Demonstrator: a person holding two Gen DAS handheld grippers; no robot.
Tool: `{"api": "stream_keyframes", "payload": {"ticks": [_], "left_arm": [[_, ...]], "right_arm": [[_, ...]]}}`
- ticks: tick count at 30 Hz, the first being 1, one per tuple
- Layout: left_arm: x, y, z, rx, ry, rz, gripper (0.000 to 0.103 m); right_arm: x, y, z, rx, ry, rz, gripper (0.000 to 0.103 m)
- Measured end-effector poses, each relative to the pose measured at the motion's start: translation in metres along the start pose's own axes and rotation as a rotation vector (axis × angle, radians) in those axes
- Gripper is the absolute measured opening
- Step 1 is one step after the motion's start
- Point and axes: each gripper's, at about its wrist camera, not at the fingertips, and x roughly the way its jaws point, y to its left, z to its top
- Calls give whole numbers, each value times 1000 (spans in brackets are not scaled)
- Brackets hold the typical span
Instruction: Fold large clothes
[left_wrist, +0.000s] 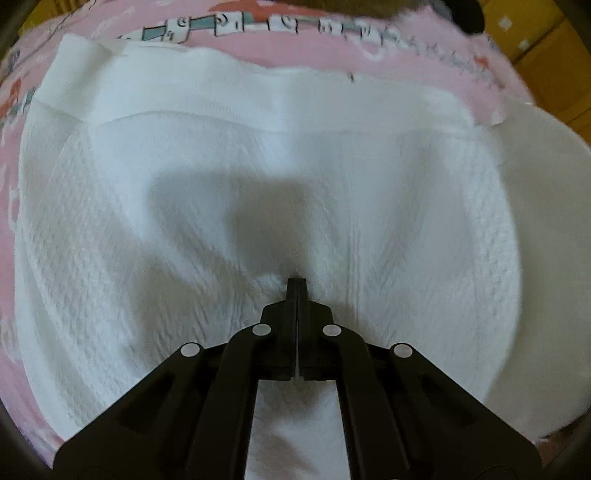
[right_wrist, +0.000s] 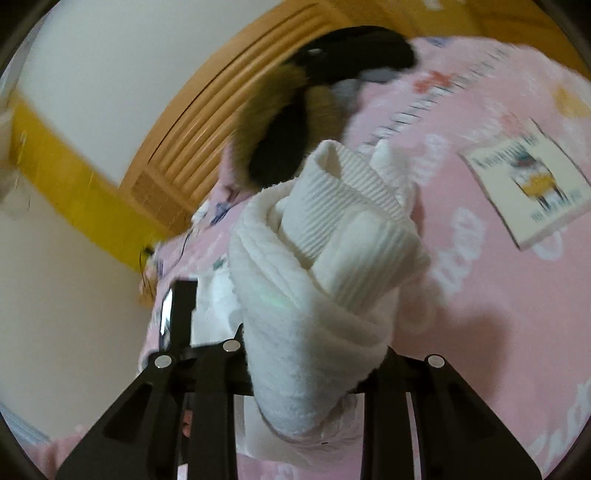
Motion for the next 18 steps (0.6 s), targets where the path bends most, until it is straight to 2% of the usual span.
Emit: {"api": "stream_keyframes", "payload": {"ticks": [3,8,10,12,14,16,18], "left_arm": [[-33,28,-19,-36,-38,-30,0],[-77,92,-50,-51,-71,14,0],[-73,114,-56,-80,-38,-25,0],[-48,134,-62,-149,41,-77,0],[-19,146,-69,-197,99,-87,0],[-10,163,-73,-289,69,-170,0],[-24,181,-80,-396,-3,-262,0]], "right_arm": [[9,33,-1,-79,14,15,25],[27,90,-14,-214,21,36,25],[34,112,-22,-265,19,42,25],[47,141,-32,-311,28,51,25],[62,164,-42,-358,48,54,25],[79,190,-56,-420,74,49,25],[102,210,-72,-459,123,45,25]]}}
